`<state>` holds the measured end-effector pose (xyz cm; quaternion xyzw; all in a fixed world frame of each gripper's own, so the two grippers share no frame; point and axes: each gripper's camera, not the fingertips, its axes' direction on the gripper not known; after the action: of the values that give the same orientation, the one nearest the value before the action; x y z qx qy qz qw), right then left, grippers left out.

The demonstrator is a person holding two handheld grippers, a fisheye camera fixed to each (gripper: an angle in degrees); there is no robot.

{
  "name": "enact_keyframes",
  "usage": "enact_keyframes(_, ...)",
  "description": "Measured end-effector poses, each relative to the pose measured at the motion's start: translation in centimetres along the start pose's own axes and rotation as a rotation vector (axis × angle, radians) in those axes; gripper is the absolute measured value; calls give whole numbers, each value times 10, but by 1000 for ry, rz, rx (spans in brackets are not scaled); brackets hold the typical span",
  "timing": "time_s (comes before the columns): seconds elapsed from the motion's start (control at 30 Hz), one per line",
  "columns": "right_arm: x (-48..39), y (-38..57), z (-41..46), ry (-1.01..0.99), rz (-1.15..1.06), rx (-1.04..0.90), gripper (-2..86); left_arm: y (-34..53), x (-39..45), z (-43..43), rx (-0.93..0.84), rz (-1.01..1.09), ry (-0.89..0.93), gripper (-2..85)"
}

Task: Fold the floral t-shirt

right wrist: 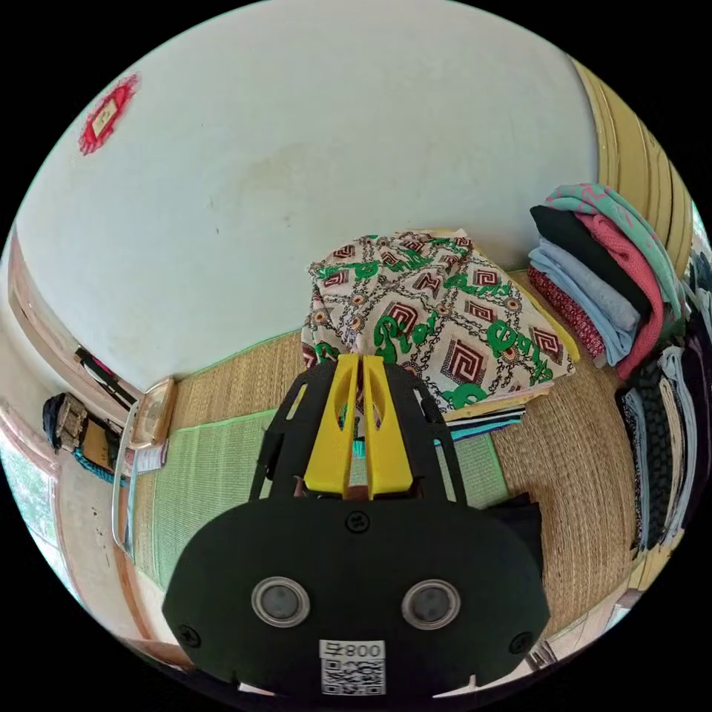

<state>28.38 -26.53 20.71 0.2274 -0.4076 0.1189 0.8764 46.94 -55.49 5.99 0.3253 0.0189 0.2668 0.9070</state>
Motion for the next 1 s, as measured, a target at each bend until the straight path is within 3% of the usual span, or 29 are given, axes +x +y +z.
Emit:
enact_keyframes(0.2,-29,30,-69,-356,-117,47,3,-5,-27,-58,-74,-69,114,2)
enact_keyframes(0.4,-102,112,-126,-586,-328,-66,3,39,-75,-175,70,-253,256,2)
enact_keyframes(0.8,-164,202,-197,-783,-310,-271,2,200,-155,-425,306,-468,284,12)
enact_keyframes(1.0,-196,228,-270,-873,-337,-249,1,254,-187,-493,420,-531,448,52)
